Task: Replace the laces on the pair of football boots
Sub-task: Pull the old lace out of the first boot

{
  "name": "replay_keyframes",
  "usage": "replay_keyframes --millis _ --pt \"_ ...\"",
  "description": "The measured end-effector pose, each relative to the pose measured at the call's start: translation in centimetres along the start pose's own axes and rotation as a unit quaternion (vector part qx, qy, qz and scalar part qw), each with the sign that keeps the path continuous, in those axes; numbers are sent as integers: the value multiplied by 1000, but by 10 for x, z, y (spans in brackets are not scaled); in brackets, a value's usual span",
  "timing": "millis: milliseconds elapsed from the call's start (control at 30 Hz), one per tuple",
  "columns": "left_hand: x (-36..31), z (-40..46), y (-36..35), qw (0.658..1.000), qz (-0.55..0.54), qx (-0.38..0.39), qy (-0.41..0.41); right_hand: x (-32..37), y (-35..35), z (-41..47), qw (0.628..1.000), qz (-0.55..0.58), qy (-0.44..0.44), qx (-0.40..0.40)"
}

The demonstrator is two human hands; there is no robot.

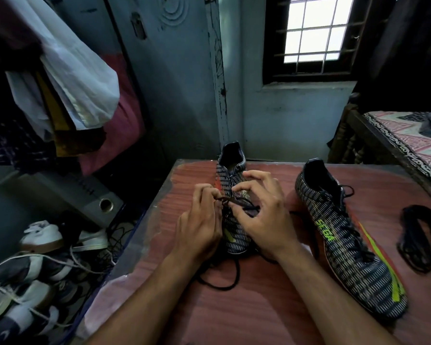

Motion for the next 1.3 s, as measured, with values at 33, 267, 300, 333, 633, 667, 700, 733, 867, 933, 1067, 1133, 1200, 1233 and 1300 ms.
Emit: replay_keyframes --millis 33,267,300,333,633,667,700,733,867,933,1067,1133,1200,1233,1300 --pt "-1 -1 1 1000 -5 -1 -6 -2 -1 0 1000 -20 -9 21" --pt "-1 -2 1 997 11 19 -67 -10 -12 -3 995 -70 -12 70" --pt "-1 -1 1 997 18 24 -68 -10 -13 -3 995 -75 -11 70" --pt "0 -1 0 997 25 29 -65 -11 -15 -3 994 -79 -9 68" --pt "9 1 -7 994 69 65 -46 -2 -2 0 999 15 30 -27" --pt "9 1 -7 995 66 61 -44 -3 -2 0 999 15 32 -31" --pt "9 2 -7 995 64 58 -41 -2 -3 0 999 14 33 -33" --pt "9 2 -7 996 60 58 -35 -3 -2 1 999 13 32 -33" --pt "6 2 -4 1000 12 22 -9 -5 -1 3 1000 -5 10 -5" --pt "6 0 -2 999 5 11 -31 -9 -1 3 999 -22 0 27" --pt "8 -1 -1 998 3 31 -55 -12 -7 0 995 -63 0 72" --pt "8 0 -2 998 5 39 -58 -11 -10 -1 994 -74 -7 81" --pt "9 -1 -3 997 6 46 -60 -10 -10 -1 995 -61 3 76" --pt "10 -1 -3 997 10 50 -61 -9 -9 -1 997 -44 12 62" --pt "12 -1 -5 996 28 61 -62 -5 -4 0 1000 -10 19 19"
Point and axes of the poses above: each hand's wrist, its own z-axis towards the middle knuckle, its own y-axis out of the back of the hand, x = y × z, the point moved 1 cm from there along z, towards the middle knuckle, and after that the axes turned 8 degrees about -y, right-handed, at the moved point
